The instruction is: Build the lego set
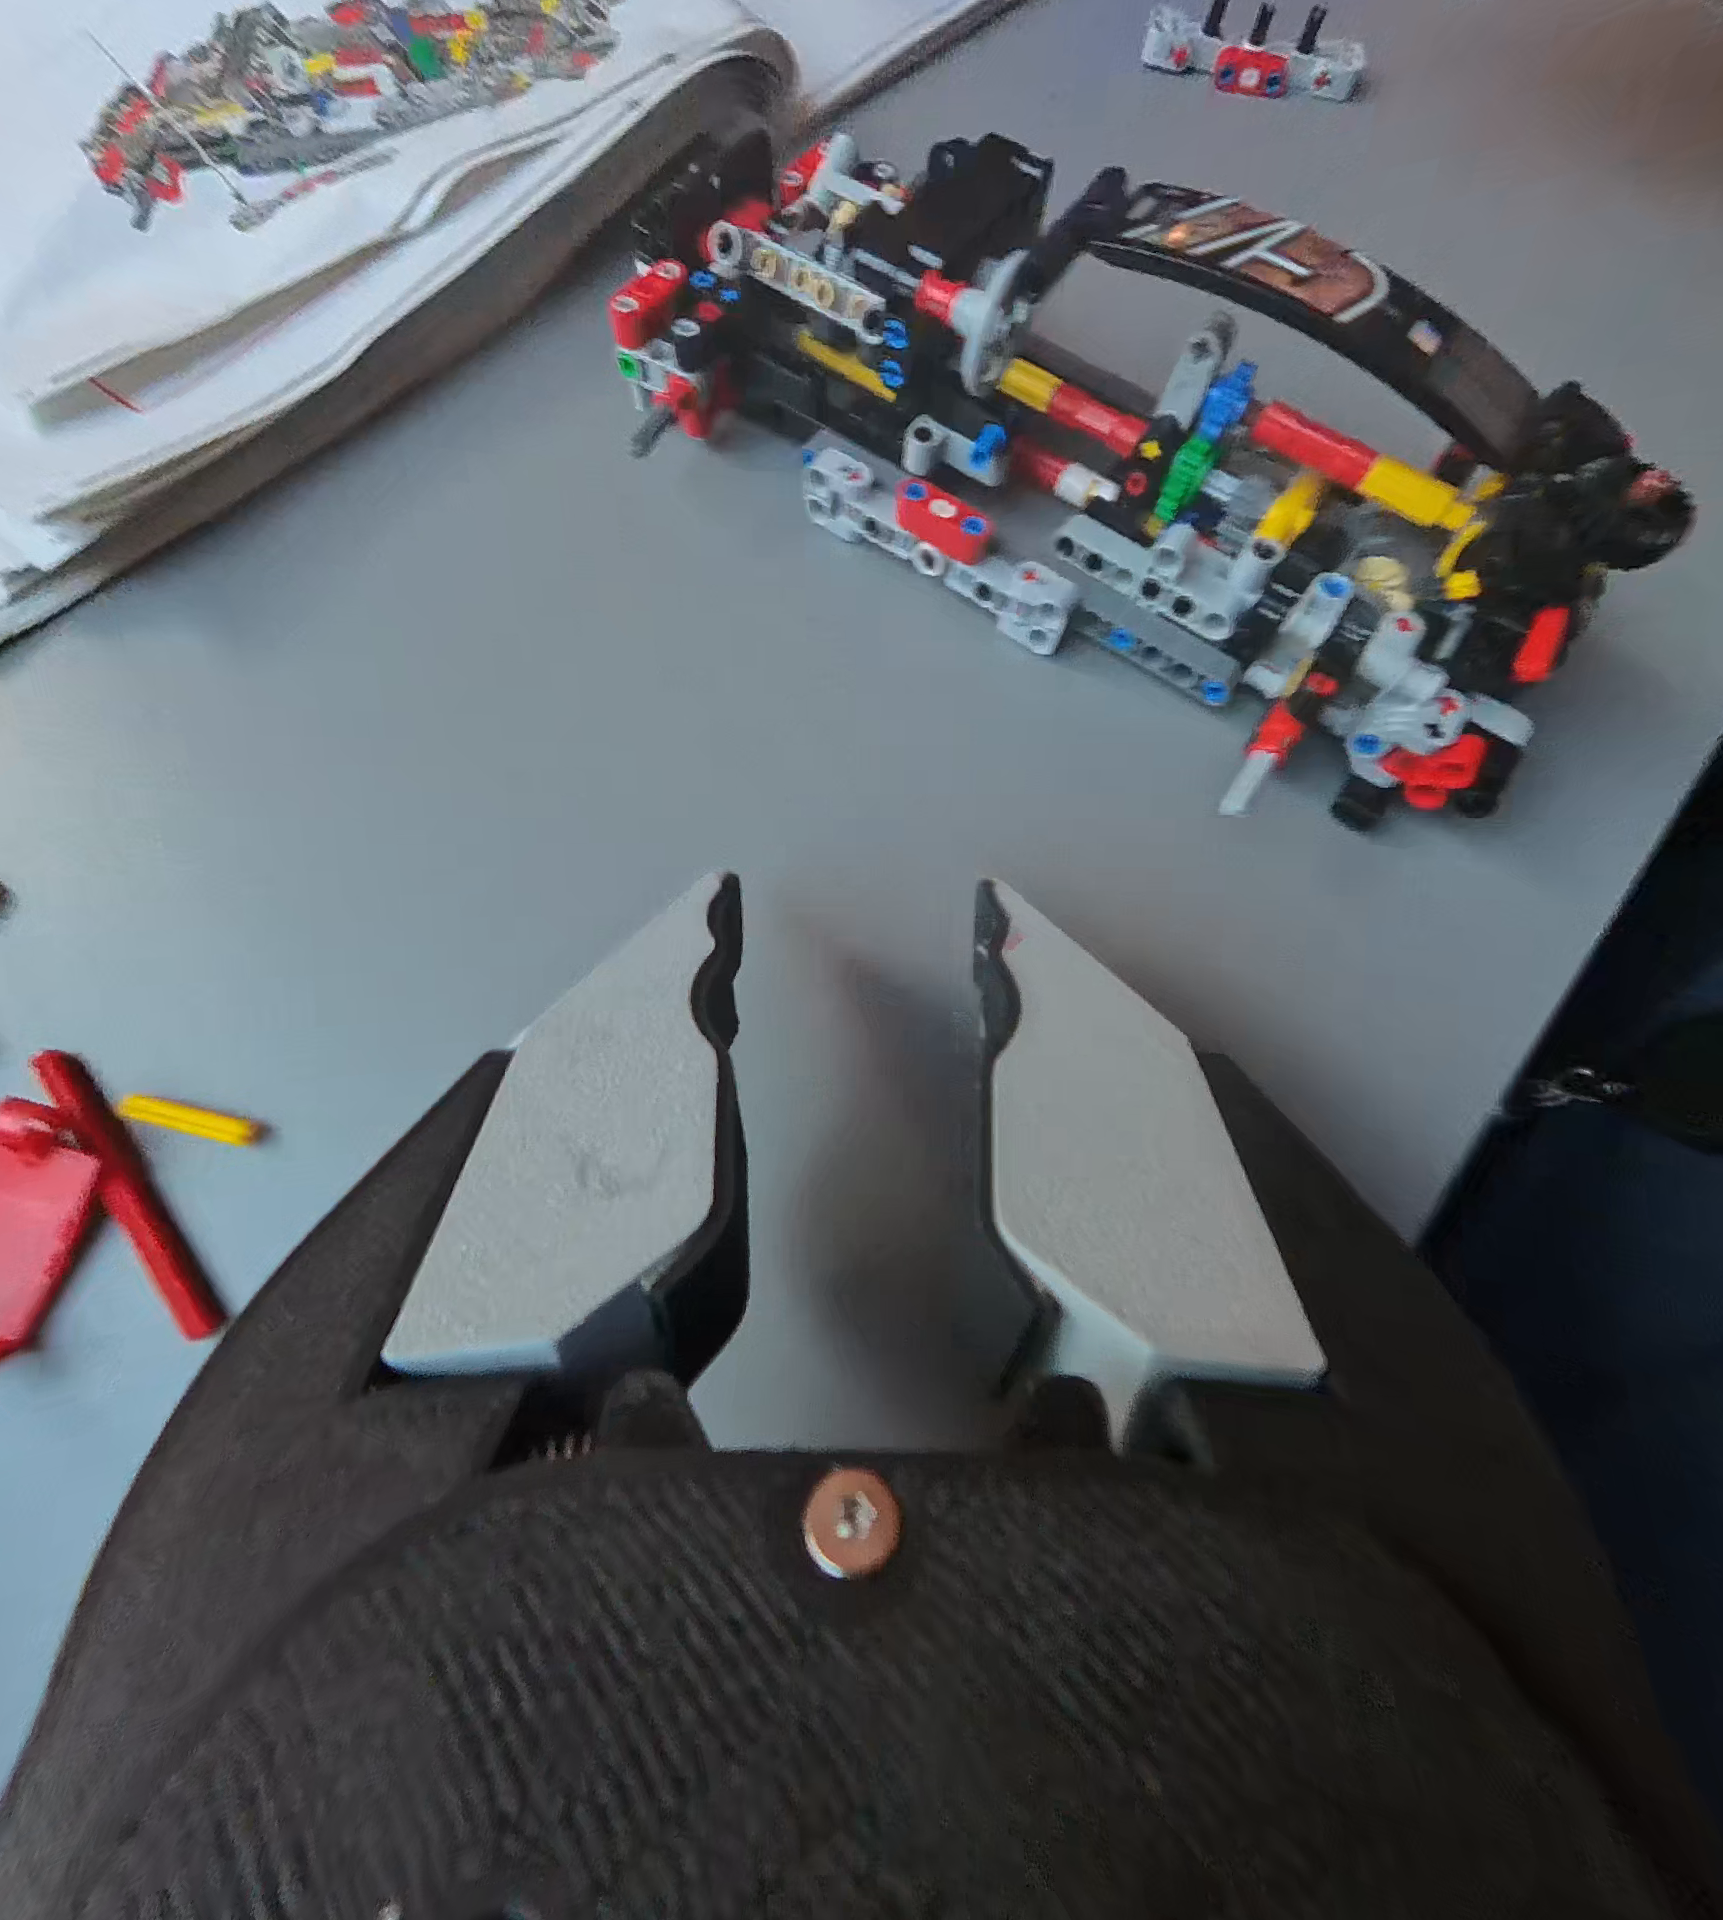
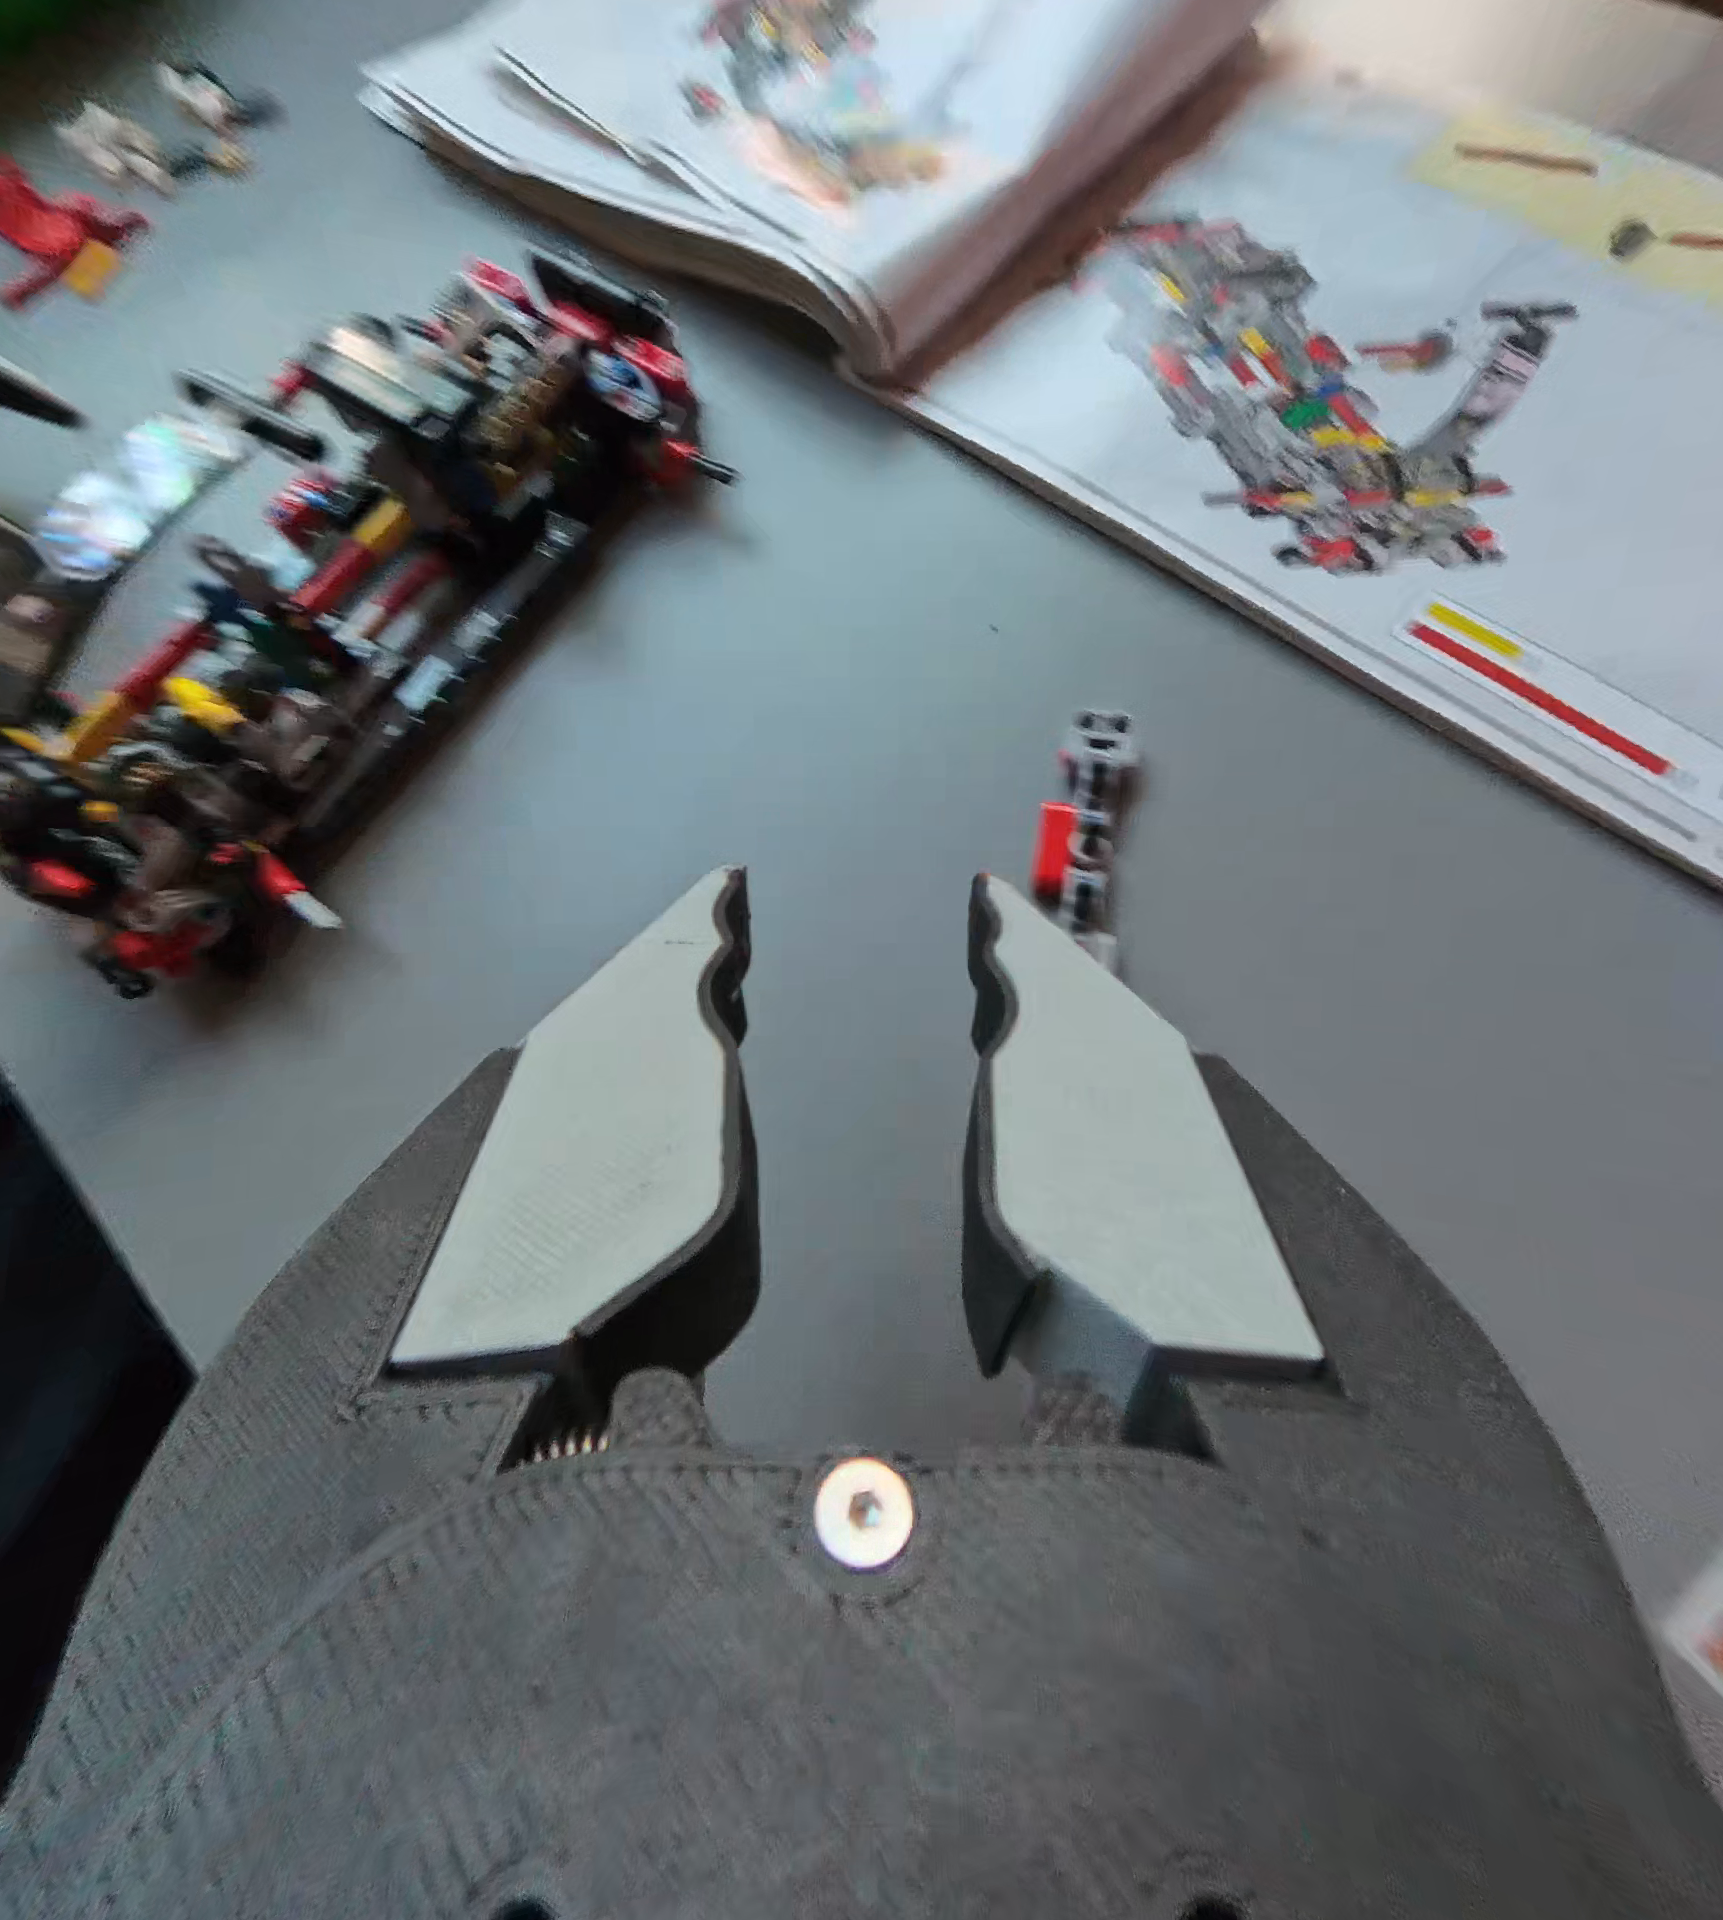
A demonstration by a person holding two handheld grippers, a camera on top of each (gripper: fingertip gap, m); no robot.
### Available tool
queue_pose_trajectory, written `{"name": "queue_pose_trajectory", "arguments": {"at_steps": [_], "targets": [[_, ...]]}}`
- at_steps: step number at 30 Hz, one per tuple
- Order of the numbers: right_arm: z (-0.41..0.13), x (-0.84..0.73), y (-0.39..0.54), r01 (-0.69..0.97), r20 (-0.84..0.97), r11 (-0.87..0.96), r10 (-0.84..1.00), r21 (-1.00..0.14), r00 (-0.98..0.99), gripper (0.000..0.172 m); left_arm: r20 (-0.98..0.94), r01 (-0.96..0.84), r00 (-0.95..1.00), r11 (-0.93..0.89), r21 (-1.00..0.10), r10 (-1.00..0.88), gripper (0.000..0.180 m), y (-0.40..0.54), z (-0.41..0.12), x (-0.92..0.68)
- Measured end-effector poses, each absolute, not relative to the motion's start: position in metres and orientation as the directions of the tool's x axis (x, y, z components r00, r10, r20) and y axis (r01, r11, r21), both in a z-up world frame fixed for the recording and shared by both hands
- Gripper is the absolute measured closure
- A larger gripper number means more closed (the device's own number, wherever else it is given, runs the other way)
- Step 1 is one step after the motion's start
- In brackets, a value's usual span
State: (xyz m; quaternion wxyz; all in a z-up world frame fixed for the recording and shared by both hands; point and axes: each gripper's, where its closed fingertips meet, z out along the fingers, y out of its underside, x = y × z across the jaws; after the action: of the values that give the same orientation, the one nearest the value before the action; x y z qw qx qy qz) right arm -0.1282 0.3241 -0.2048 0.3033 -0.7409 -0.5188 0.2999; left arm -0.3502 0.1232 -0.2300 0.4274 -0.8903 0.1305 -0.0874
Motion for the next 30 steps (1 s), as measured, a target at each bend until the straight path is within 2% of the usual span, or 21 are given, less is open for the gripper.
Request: {"name": "queue_pose_trajectory", "arguments": {"at_steps": [2, 4, 7, 9, 12, 16, 18, 20, 23, 27, 30], "targets": [[-0.201, -0.148, 0.282, 0.532, -0.255, -0.280, 0.959, -0.799, 0.122, 0.135, 0.114, -0.103, 0.945, -0.611, -0.785, -0.307, 0.134, 0.115, -0.226, -0.325], [-0.210, -0.165, 0.232, 0.588, -0.408, -0.280, 0.908, -0.759, -0.094, 0.145, 0.173, -0.052, 0.935, -0.600, -0.798, -0.311, 0.133, 0.111, -0.216, -0.299], [-0.236, -0.187, 0.212, 0.702, -0.391, -0.168, 0.905, -0.692, -0.169, 0.146, 0.146, -0.056, 0.952, -0.623, -0.780, -0.268, 0.131, 0.106, -0.214, -0.281], [-0.243, -0.194, 0.191, 0.768, -0.443, -0.111, 0.864, -0.631, -0.238, 0.171, 0.164, -0.031, 0.956, -0.642, -0.766, -0.241, 0.127, 0.100, -0.212, -0.270], [-0.243, -0.207, 0.166, 0.776, -0.480, -0.116, 0.839, -0.619, -0.257, 0.172, 0.168, -0.024, 0.958, -0.651, -0.759, -0.231, 0.120, 0.090, -0.207, -0.249], [-0.235, -0.234, 0.132, 0.707, -0.403, -0.048, 0.848, -0.705, -0.345, 0.155, -0.058, -0.104, 0.994, -0.641, -0.760, -0.093, 0.120, 0.084, -0.204, -0.270], [-0.219, -0.236, 0.136, 0.656, -0.352, -0.037, 0.865, -0.754, -0.356, 0.160, -0.113, -0.106, 0.993, -0.661, -0.743, -0.033, 0.121, 0.081, -0.206, -0.288], [-0.200, -0.225, 0.158, 0.594, -0.293, -0.049, 0.900, -0.803, -0.322, 0.155, -0.093, -0.077, 0.996, -0.667, -0.741, -0.011, 0.119, 0.082, -0.211, -0.297], [-0.195, -0.188, 0.222, 0.556, -0.195, -0.086, 0.971, -0.827, -0.139, 0.150, -0.087, -0.049, 0.996, -0.667, -0.743, 0.024, 0.118, 0.086, -0.215, -0.314], [-0.212, -0.129, 0.306, 0.522, -0.141, -0.203, 0.977, -0.829, 0.158, 0.143, -0.115, -0.059, 0.993, -0.676, -0.734, 0.038, 0.119, 0.090, -0.214, -0.341], [-0.224, -0.105, 0.336, 0.529, -0.111, -0.240, 0.958, -0.814, 0.264, 0.135, -0.154, -0.079, 0.987, -0.690, -0.719, 0.047, 0.121, 0.097, -0.213, -0.368]]}}
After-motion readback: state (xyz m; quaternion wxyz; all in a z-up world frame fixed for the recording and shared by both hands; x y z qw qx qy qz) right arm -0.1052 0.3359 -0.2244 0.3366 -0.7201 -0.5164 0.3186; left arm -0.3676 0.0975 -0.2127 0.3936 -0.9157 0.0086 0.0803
